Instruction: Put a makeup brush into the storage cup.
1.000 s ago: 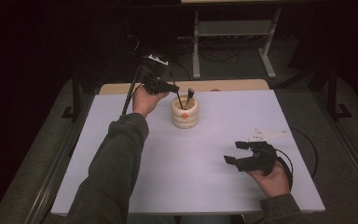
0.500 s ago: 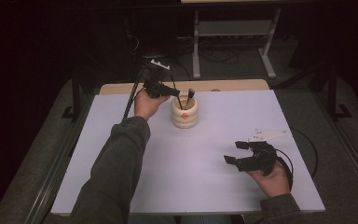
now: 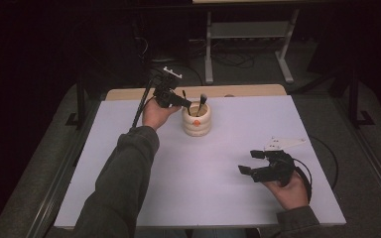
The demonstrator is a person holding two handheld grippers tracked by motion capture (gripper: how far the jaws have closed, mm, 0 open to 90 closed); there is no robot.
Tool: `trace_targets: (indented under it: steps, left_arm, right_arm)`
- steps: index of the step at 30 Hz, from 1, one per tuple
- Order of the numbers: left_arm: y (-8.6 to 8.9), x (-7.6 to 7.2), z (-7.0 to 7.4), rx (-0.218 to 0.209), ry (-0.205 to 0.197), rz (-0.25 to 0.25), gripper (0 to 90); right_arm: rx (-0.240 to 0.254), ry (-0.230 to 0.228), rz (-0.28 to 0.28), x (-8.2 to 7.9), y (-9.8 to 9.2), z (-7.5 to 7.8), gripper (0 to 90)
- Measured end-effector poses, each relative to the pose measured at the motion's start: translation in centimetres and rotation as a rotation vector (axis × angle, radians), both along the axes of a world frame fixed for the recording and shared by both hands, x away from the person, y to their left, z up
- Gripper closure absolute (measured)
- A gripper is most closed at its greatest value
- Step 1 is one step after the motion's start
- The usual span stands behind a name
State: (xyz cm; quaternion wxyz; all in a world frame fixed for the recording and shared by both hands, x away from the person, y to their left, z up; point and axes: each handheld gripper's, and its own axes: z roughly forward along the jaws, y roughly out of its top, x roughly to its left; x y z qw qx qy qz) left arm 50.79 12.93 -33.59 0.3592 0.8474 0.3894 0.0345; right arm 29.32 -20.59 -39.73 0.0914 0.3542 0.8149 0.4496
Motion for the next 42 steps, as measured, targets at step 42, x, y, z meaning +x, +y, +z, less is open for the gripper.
trace_targets:
  steps: [42]
  left_arm:
    - [3.2,-6.1,-1.6,-0.069,-0.04,-0.061,44.6]
  right_arm:
    - [-0.017,-0.015,-0.056,0.2,-0.7,0.1,23.9]
